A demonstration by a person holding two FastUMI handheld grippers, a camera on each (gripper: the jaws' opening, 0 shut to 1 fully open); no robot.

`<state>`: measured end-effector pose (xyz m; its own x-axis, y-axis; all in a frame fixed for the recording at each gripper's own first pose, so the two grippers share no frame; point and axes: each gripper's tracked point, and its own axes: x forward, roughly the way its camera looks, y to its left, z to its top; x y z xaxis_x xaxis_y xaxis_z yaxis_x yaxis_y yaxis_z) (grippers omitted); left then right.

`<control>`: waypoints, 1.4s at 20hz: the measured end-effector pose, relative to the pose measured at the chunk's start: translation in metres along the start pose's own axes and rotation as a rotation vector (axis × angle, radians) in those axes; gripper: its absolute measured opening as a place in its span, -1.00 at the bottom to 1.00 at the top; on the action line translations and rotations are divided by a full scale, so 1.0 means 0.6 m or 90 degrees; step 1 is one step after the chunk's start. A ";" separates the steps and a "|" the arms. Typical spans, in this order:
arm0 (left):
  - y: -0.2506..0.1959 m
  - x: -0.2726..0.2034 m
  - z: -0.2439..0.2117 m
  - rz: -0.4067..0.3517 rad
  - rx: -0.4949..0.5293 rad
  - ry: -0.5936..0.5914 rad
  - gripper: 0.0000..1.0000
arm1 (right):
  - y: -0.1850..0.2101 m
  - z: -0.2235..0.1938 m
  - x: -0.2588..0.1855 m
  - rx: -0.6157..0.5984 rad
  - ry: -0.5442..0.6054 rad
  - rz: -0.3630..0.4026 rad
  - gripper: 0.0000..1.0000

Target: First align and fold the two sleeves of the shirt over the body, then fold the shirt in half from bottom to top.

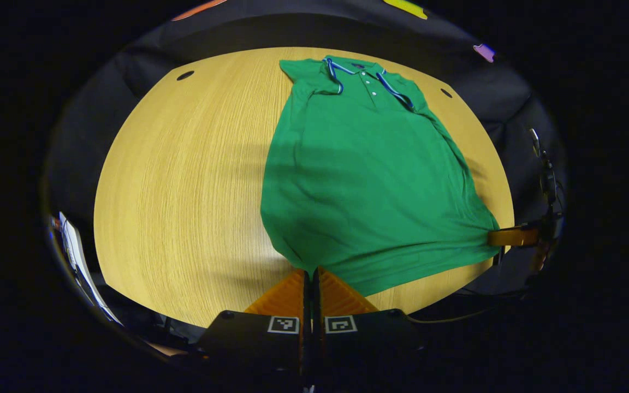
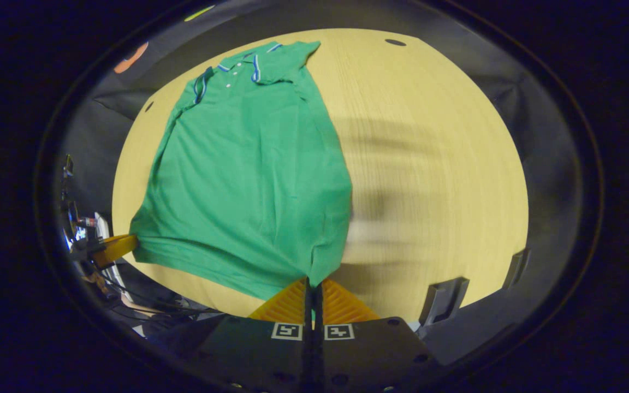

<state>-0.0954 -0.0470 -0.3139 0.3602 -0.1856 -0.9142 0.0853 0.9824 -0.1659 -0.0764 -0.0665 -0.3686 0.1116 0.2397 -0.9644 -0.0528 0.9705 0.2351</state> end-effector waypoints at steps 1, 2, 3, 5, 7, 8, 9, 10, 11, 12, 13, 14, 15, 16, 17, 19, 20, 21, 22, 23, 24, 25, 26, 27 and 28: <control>-0.004 -0.008 0.017 -0.001 0.003 -0.012 -0.94 | 0.003 0.017 -0.012 -0.004 -0.011 0.001 -1.00; -0.011 -0.013 0.033 -0.003 0.009 -0.026 -0.94 | 0.008 0.034 -0.024 -0.007 -0.023 0.004 -1.00; -0.015 -0.020 0.052 -0.004 0.015 -0.038 -0.94 | 0.014 0.054 -0.037 -0.010 -0.037 0.009 -1.00; -0.019 -0.030 0.091 -0.003 0.022 -0.061 -0.94 | 0.025 0.097 -0.060 -0.019 -0.066 0.018 -1.00; -0.019 -0.042 0.141 0.000 0.026 -0.090 -0.94 | 0.030 0.143 -0.082 -0.032 -0.097 0.019 -1.00; -0.018 -0.046 0.167 0.004 0.030 -0.106 -0.94 | 0.032 0.167 -0.091 -0.038 -0.110 0.018 -1.00; -0.017 -0.047 0.196 0.009 0.033 -0.122 -0.94 | 0.035 0.193 -0.096 -0.045 -0.122 0.017 -1.00; -0.015 -0.047 0.223 0.014 0.037 -0.137 -0.94 | 0.038 0.218 -0.101 -0.051 -0.132 0.014 -1.00; -0.013 -0.048 0.252 0.018 0.043 -0.151 -0.94 | 0.041 0.246 -0.104 -0.058 -0.143 0.012 -1.00; -0.011 -0.045 0.280 0.028 0.050 -0.163 -0.94 | 0.043 0.274 -0.105 -0.065 -0.154 0.008 -1.00; -0.004 -0.042 0.311 0.042 0.054 -0.178 -0.94 | 0.044 0.303 -0.106 -0.074 -0.164 0.002 -1.00; -0.002 -0.038 0.340 0.051 0.052 -0.194 -0.94 | 0.046 0.335 -0.105 -0.076 -0.179 -0.002 -1.00; -0.004 -0.032 0.369 0.049 0.046 -0.209 -0.94 | 0.051 0.368 -0.101 -0.080 -0.192 -0.004 -1.00; -0.007 -0.023 0.395 0.048 0.038 -0.223 -0.94 | 0.053 0.400 -0.097 -0.083 -0.205 -0.006 -1.00; -0.006 -0.011 0.424 0.052 0.035 -0.239 -0.94 | 0.057 0.436 -0.093 -0.085 -0.223 -0.009 -1.00; 0.006 0.016 0.481 0.075 0.045 -0.275 -0.94 | 0.066 0.506 -0.083 -0.093 -0.261 -0.006 -1.00; 0.012 0.030 0.504 0.089 0.054 -0.290 -0.94 | 0.074 0.539 -0.075 -0.099 -0.278 0.000 -1.00; 0.017 0.045 0.526 0.097 0.061 -0.302 -0.94 | 0.080 0.568 -0.064 -0.106 -0.291 0.005 -1.00; 0.019 0.062 0.547 0.101 0.063 -0.315 -0.94 | 0.084 0.597 -0.051 -0.109 -0.305 0.009 -1.00; 0.023 0.079 0.568 0.105 0.061 -0.326 -0.94 | 0.087 0.624 -0.036 -0.108 -0.318 0.010 -1.00; 0.025 0.098 0.586 0.105 0.059 -0.339 -0.94 | 0.088 0.647 -0.023 -0.105 -0.335 0.013 -1.00; 0.030 0.112 0.607 0.111 0.054 -0.357 -0.94 | 0.092 0.674 -0.006 -0.098 -0.352 0.015 -1.00; 0.032 0.126 0.624 0.111 0.054 -0.376 -0.94 | 0.094 0.695 0.005 -0.095 -0.367 0.022 -1.00; 0.036 0.135 0.641 0.114 0.051 -0.398 -0.94 | 0.095 0.713 0.017 -0.090 -0.382 0.025 -1.00; 0.040 0.145 0.653 0.116 0.048 -0.416 -0.95 | 0.094 0.732 0.027 -0.086 -0.393 0.023 -1.00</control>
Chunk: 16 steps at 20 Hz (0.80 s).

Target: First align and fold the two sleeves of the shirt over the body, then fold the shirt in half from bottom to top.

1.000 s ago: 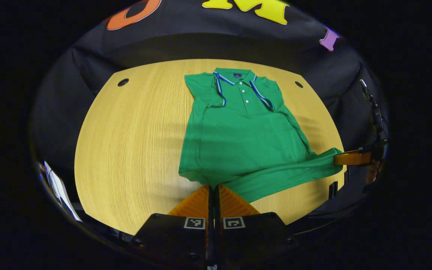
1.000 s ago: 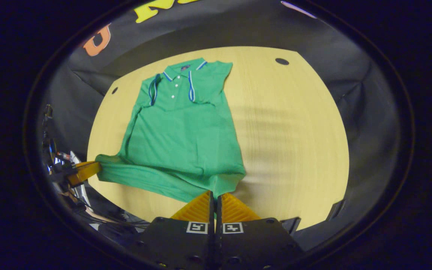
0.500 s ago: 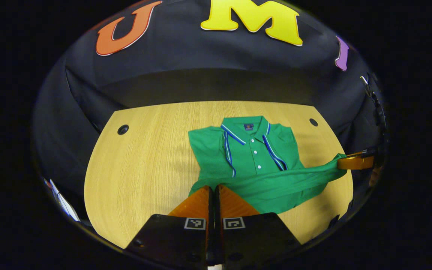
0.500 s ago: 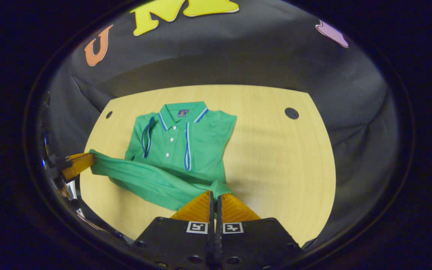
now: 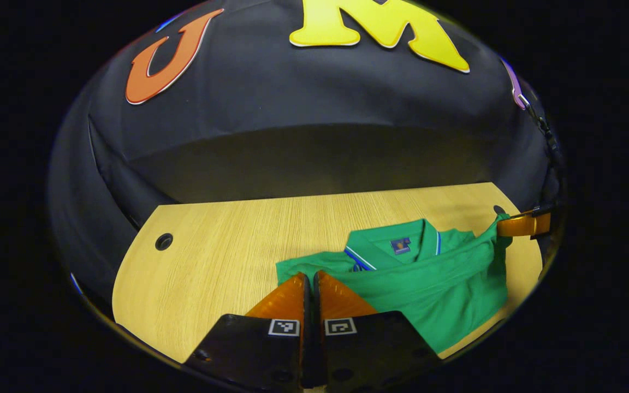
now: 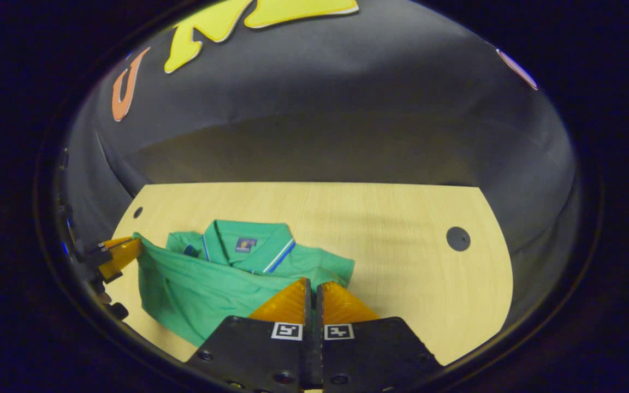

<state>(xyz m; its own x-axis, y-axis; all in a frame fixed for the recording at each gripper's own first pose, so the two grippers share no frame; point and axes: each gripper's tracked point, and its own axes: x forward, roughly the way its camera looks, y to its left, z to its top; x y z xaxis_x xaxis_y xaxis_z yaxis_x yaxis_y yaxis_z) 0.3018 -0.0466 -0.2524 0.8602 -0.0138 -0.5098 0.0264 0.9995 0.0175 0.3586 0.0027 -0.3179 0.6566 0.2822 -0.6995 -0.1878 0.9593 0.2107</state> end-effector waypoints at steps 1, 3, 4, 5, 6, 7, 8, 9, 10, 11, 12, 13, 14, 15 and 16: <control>0.003 0.014 0.002 0.005 0.000 -0.010 -0.95 | -0.004 0.005 0.019 0.004 -0.005 -0.005 -1.00; 0.007 0.038 -0.004 0.019 0.010 -0.008 -0.85 | -0.024 0.005 0.039 0.005 0.001 -0.032 -1.00; 0.007 0.038 -0.004 0.019 0.021 -0.004 -0.39 | -0.030 0.008 0.043 0.004 -0.001 -0.045 -0.91; 0.004 0.032 -0.001 0.013 0.021 -0.003 0.07 | -0.024 0.004 0.043 0.008 -0.002 -0.037 -0.75; -0.001 0.028 -0.001 0.009 0.024 0.001 0.53 | -0.015 0.006 0.034 0.008 -0.001 -0.014 -0.33; 0.002 0.017 0.004 0.016 0.027 0.001 0.99 | -0.008 0.005 0.026 0.002 -0.001 -0.008 0.09; 0.001 0.003 0.015 0.013 0.027 -0.004 0.97 | -0.009 0.010 0.008 -0.007 -0.008 -0.017 0.51; -0.001 -0.013 0.028 0.011 0.027 -0.013 1.00 | -0.013 0.019 -0.009 -0.018 -0.022 -0.033 0.93; -0.004 -0.029 0.041 0.009 0.026 -0.022 0.96 | -0.012 0.030 -0.022 -0.024 -0.033 -0.036 0.97; -0.009 -0.048 0.051 0.005 0.029 -0.029 0.96 | -0.002 0.036 -0.047 -0.025 -0.038 -0.033 0.93; -0.014 -0.071 0.062 0.006 0.035 -0.038 0.96 | -0.002 0.041 -0.070 -0.031 -0.039 -0.037 0.92; -0.016 -0.098 0.077 0.008 0.039 -0.048 0.96 | -0.003 0.049 -0.094 -0.036 -0.045 -0.044 0.92; -0.019 -0.127 0.097 0.010 0.042 -0.061 0.96 | 0.002 0.058 -0.123 -0.037 -0.056 -0.044 0.93; -0.020 -0.156 0.115 0.014 0.044 -0.075 0.96 | 0.011 0.066 -0.155 -0.036 -0.068 -0.043 0.92; -0.022 -0.188 0.134 0.018 0.044 -0.094 0.96 | 0.018 0.073 -0.191 -0.037 -0.080 -0.043 0.99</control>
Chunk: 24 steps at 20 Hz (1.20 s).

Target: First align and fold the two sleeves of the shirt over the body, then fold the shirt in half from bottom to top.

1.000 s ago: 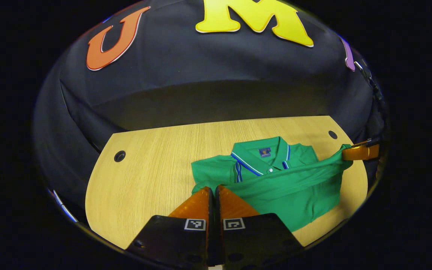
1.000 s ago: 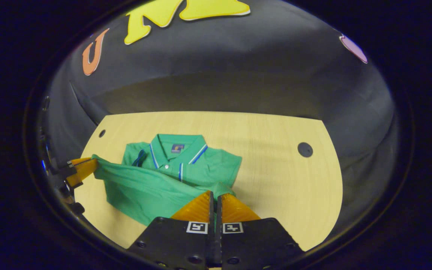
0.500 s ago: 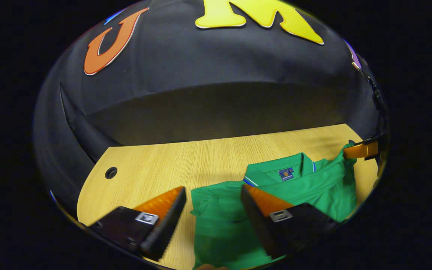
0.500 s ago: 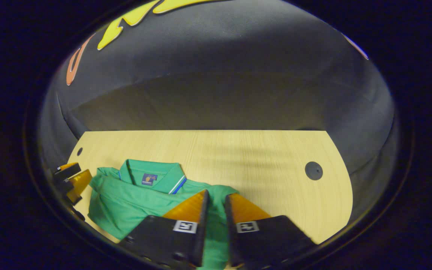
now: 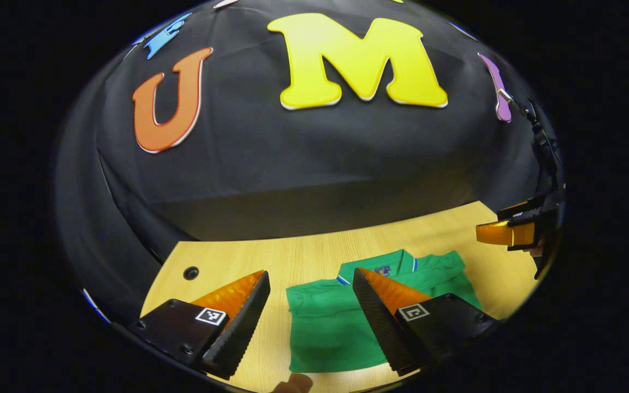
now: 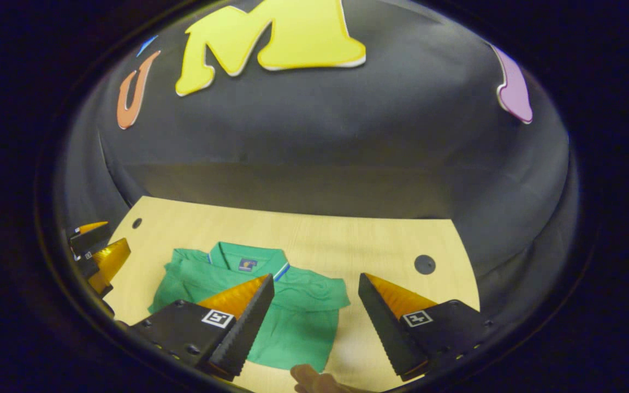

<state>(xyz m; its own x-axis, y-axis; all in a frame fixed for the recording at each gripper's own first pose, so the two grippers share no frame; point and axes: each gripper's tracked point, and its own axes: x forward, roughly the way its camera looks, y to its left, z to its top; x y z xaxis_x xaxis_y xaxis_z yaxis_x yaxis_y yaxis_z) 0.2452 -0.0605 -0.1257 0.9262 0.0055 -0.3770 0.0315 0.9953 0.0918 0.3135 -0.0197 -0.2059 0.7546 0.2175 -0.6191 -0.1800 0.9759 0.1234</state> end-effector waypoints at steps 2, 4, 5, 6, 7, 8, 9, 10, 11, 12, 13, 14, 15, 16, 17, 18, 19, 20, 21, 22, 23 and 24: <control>0.007 -0.078 0.044 0.020 0.010 -0.033 0.96 | 0.004 0.024 -0.072 -0.005 -0.034 -0.011 0.92; 0.014 -0.154 0.100 0.028 0.040 -0.088 0.96 | 0.009 0.044 -0.146 -0.006 -0.070 -0.018 0.84; 0.015 -0.190 0.121 0.028 0.057 -0.112 0.95 | 0.015 0.053 -0.183 -0.001 -0.085 -0.020 0.92; 0.024 -0.225 0.138 0.033 0.069 -0.132 0.94 | 0.021 0.061 -0.220 0.005 -0.103 -0.013 0.92; 0.026 -0.259 0.150 0.036 0.073 -0.153 0.94 | 0.032 0.073 -0.258 0.015 -0.125 -0.002 0.92; 0.025 -0.282 0.156 0.031 0.078 -0.173 0.94 | 0.035 0.082 -0.290 0.016 -0.149 -0.002 0.92; 0.021 -0.310 0.165 0.027 0.082 -0.192 0.94 | 0.028 0.088 -0.325 0.008 -0.176 -0.009 0.92; 0.019 -0.335 0.169 0.023 0.083 -0.203 0.94 | 0.023 0.098 -0.358 0.001 -0.205 -0.019 0.94; 0.019 -0.355 0.165 0.018 0.075 -0.208 0.93 | 0.025 0.104 -0.390 -0.003 -0.230 -0.026 0.94; 0.017 -0.371 0.159 0.013 0.063 -0.208 0.93 | 0.033 0.100 -0.416 -0.011 -0.246 -0.030 0.93; 0.014 -0.386 0.148 0.005 0.047 -0.205 0.94 | 0.037 0.091 -0.437 -0.016 -0.256 -0.036 0.93; 0.015 -0.401 0.138 -0.001 0.031 -0.203 0.94 | 0.044 0.080 -0.457 -0.018 -0.263 -0.038 0.94; 0.014 -0.413 0.126 -0.004 0.015 -0.200 0.94 | 0.053 0.067 -0.475 -0.019 -0.271 -0.034 0.94; 0.014 -0.426 0.118 -0.008 0.002 -0.202 0.95 | 0.059 0.053 -0.491 -0.019 -0.278 -0.036 0.94; 0.013 -0.435 0.111 -0.010 -0.006 -0.204 0.96 | 0.064 0.035 -0.506 -0.021 -0.281 -0.040 0.93; 0.012 -0.445 0.105 -0.012 -0.012 -0.205 0.97 | 0.066 0.016 -0.522 -0.017 -0.284 -0.049 0.90; 0.012 -0.454 0.098 -0.015 -0.018 -0.203 0.97 | 0.072 0.001 -0.531 -0.011 -0.288 -0.051 0.92; 0.009 -0.462 0.096 -0.020 -0.025 -0.206 0.97 | 0.076 -0.014 -0.544 -0.006 -0.292 -0.055 0.94; 0.007 -0.471 0.097 -0.025 -0.028 -0.212 0.97 | 0.074 -0.031 -0.556 0.002 -0.297 -0.063 0.91; 0.002 -0.477 0.098 -0.030 -0.026 -0.218 0.97 | 0.071 -0.042 -0.565 0.011 -0.300 -0.069 0.91; 0.003 -0.483 0.100 -0.027 -0.021 -0.225 0.97 | 0.069 -0.051 -0.575 0.021 -0.305 -0.073 0.94; 0.003 -0.485 0.102 -0.026 -0.014 -0.229 0.97 | 0.062 -0.056 -0.581 0.032 -0.312 -0.082 0.94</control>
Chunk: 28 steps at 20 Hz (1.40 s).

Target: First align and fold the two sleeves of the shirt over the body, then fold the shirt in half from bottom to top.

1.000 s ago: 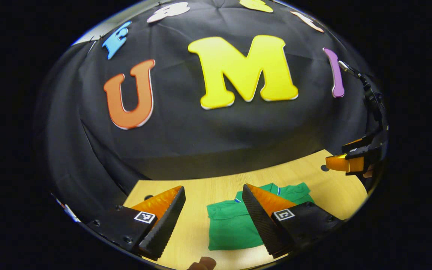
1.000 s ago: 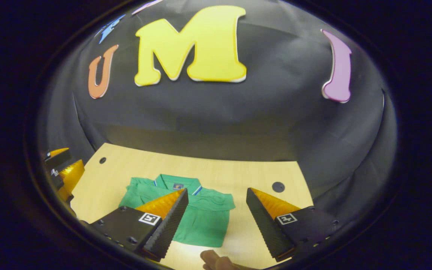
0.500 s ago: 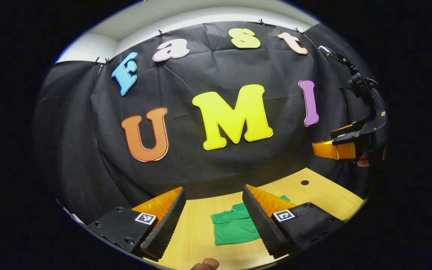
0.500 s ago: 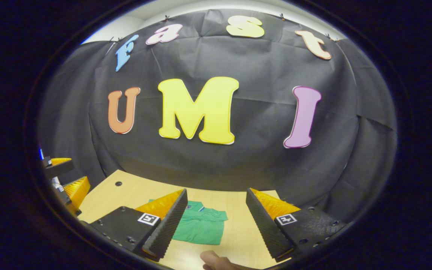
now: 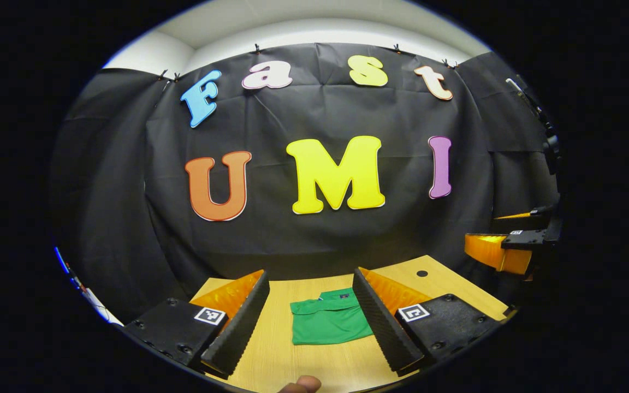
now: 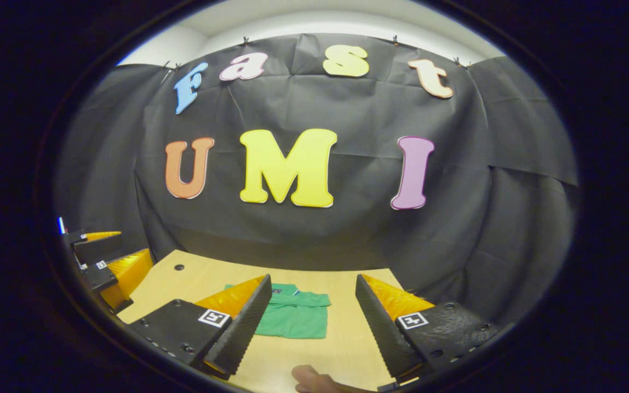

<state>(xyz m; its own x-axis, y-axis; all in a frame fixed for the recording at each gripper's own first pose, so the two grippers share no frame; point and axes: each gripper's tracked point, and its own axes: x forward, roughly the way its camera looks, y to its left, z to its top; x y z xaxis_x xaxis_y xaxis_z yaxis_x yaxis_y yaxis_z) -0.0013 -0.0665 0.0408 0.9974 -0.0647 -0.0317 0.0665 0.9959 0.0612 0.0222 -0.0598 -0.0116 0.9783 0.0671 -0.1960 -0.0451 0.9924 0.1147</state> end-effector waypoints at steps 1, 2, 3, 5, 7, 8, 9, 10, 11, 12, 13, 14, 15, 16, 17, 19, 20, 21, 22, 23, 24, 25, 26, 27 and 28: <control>-0.001 -0.005 -0.003 -0.001 -0.001 0.003 0.97 | -0.003 -0.007 -0.007 0.001 0.004 -0.006 0.89; -0.002 -0.009 -0.008 -0.003 -0.010 0.007 0.97 | -0.004 -0.011 -0.017 -0.001 0.008 -0.008 0.90; -0.006 -0.015 -0.013 -0.010 -0.020 0.008 0.97 | -0.007 -0.012 -0.021 -0.002 0.003 -0.010 0.87; -0.006 -0.026 -0.019 -0.010 -0.032 0.016 0.97 | -0.012 -0.023 -0.034 -0.006 0.003 -0.016 0.91; -0.002 -0.036 -0.027 -0.009 -0.037 0.026 0.97 | -0.017 -0.033 -0.052 -0.011 0.009 -0.025 0.91; 0.001 -0.044 -0.023 -0.008 -0.038 0.024 0.99 | -0.021 -0.036 -0.061 -0.012 0.011 -0.031 0.91; 0.003 -0.053 -0.018 -0.008 -0.040 0.017 0.99 | -0.019 -0.040 -0.073 -0.011 0.011 -0.030 0.91; 0.002 -0.060 -0.015 -0.010 -0.044 0.011 0.99 | -0.023 -0.043 -0.084 -0.009 0.010 -0.036 0.91; 0.001 -0.067 -0.015 -0.011 -0.050 0.009 0.98 | -0.026 -0.046 -0.094 -0.005 0.005 -0.034 0.90; 0.000 -0.074 -0.016 -0.007 -0.055 0.009 0.98 | -0.027 -0.047 -0.103 -0.002 0.002 -0.030 0.91; -0.001 -0.083 -0.017 -0.002 -0.059 0.013 0.99 | -0.033 -0.048 -0.113 -0.001 -0.006 -0.029 0.91; 0.000 -0.094 -0.018 0.008 -0.059 0.015 0.98 | -0.036 -0.042 -0.125 -0.001 -0.017 -0.021 0.91; 0.003 -0.108 -0.014 0.020 -0.058 0.011 0.99 | -0.040 -0.038 -0.135 -0.006 -0.028 -0.012 0.94; 0.003 -0.124 -0.006 0.033 -0.055 0.003 0.89 | -0.048 -0.033 -0.146 -0.013 -0.040 -0.003 0.94; 0.001 -0.139 0.003 0.045 -0.050 -0.009 0.99 | -0.054 -0.027 -0.156 -0.020 -0.049 0.007 0.94; -0.005 -0.171 0.005 0.072 -0.033 -0.015 0.98 | -0.062 -0.029 -0.182 -0.020 -0.046 0.032 0.90; -0.004 -0.185 0.002 0.086 -0.027 -0.008 0.98 | -0.070 -0.035 -0.188 -0.023 -0.038 0.036 0.94; -0.013 -0.198 -0.001 0.090 -0.027 -0.002 0.98 | -0.079 -0.040 -0.200 -0.022 -0.036 0.047 0.91; -0.018 -0.213 0.001 0.099 -0.032 -0.002 0.98 | -0.085 -0.042 -0.214 -0.023 -0.038 0.054 0.90; -0.020 -0.226 0.004 0.105 -0.040 0.000 0.98 | -0.096 -0.045 -0.224 -0.024 -0.042 0.054 0.90; -0.026 -0.236 0.003 0.111 -0.049 0.006 0.98 | -0.103 -0.049 -0.236 -0.026 -0.041 0.056 0.87; -0.028 -0.249 0.006 0.114 -0.056 0.008 0.99 | -0.106 -0.055 -0.249 -0.024 -0.042 0.059 0.93; -0.034 -0.261 0.013 0.115 -0.056 0.002 0.99 | -0.108 -0.058 -0.261 -0.020 -0.041 0.062 0.94; -0.036 -0.271 0.020 0.118 -0.049 -0.002 0.99 | -0.108 -0.062 -0.270 -0.018 -0.037 0.067 0.91; -0.039 -0.280 0.024 0.120 -0.043 -0.005 0.98 | -0.108 -0.064 -0.278 -0.017 -0.036 0.072 0.90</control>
<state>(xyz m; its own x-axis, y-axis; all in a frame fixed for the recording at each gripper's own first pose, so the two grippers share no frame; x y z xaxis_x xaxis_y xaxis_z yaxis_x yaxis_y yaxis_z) -0.1702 -0.0799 0.0593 0.9923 0.1228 -0.0177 -0.1229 0.9924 -0.0023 -0.1460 -0.1313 -0.0239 0.9765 0.1739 -0.1272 -0.1609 0.9812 0.1063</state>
